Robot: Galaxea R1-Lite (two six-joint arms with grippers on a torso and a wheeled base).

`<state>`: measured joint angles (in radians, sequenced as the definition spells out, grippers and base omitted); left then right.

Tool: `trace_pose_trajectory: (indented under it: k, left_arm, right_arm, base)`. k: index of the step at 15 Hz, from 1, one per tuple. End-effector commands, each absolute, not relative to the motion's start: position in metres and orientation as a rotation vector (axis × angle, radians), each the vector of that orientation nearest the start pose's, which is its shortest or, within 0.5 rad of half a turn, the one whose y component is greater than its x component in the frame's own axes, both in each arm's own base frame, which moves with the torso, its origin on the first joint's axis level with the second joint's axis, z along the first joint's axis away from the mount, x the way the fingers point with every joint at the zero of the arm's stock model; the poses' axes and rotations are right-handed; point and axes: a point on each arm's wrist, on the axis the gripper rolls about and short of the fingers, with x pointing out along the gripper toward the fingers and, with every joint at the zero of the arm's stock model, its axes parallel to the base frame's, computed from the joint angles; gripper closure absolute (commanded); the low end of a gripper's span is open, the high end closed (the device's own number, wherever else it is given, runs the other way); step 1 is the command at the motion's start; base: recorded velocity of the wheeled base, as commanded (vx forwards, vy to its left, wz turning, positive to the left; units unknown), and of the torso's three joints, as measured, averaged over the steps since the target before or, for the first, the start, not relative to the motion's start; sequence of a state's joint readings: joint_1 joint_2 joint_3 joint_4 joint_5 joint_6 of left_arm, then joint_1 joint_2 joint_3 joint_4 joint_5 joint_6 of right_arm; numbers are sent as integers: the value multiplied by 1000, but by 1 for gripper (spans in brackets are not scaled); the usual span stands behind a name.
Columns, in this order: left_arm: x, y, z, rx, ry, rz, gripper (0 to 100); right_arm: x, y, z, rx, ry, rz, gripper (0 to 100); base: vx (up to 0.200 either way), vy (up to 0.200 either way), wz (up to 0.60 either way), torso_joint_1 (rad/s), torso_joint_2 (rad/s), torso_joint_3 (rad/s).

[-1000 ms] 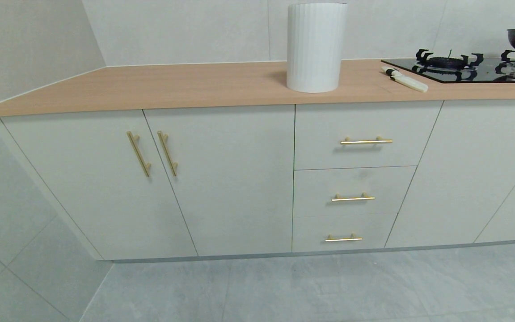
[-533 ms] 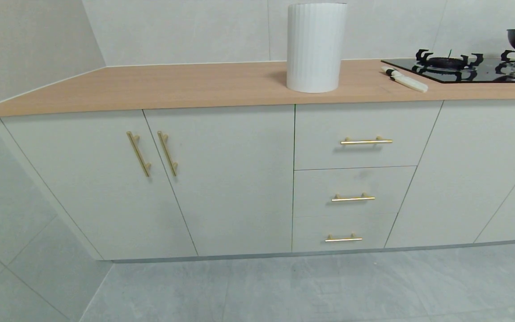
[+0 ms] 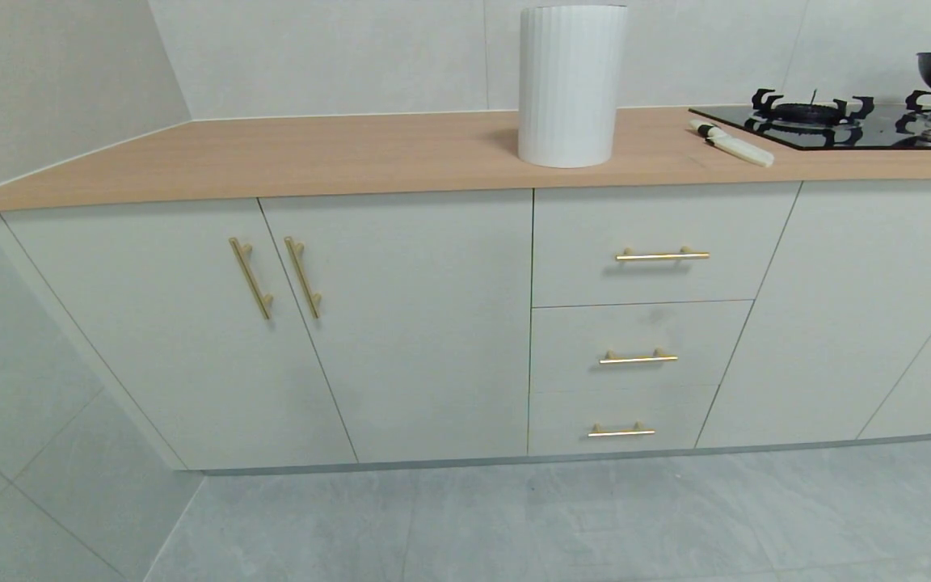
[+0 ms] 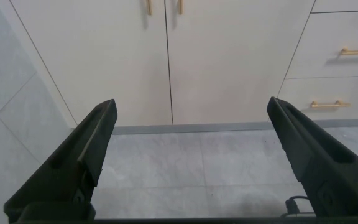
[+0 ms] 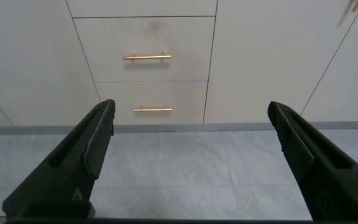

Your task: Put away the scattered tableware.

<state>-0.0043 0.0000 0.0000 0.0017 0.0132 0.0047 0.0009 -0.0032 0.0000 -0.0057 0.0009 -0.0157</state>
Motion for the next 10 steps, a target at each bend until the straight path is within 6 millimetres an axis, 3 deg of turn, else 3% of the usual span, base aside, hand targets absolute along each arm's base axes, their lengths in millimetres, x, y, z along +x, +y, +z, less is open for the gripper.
trace_pose_trajectory:
  k: [1, 5, 10]
  left_arm:
    - [-23, 0, 75, 5, 2, 9, 0]
    - [-23, 0, 75, 2, 2, 9, 0]
    - [-23, 0, 75, 2, 2, 9, 0]
  right_arm:
    - [-23, 0, 76, -15, -6, 3, 0]
    - [-23, 0, 76, -18, -6, 6, 0]
    - [-23, 0, 76, -20, -5, 11, 0]
  base:
    - [0, 0, 0, 0, 0, 0]
    - [0, 0, 0, 0, 0, 0]
    - [200, 0, 0, -1, 0, 1]
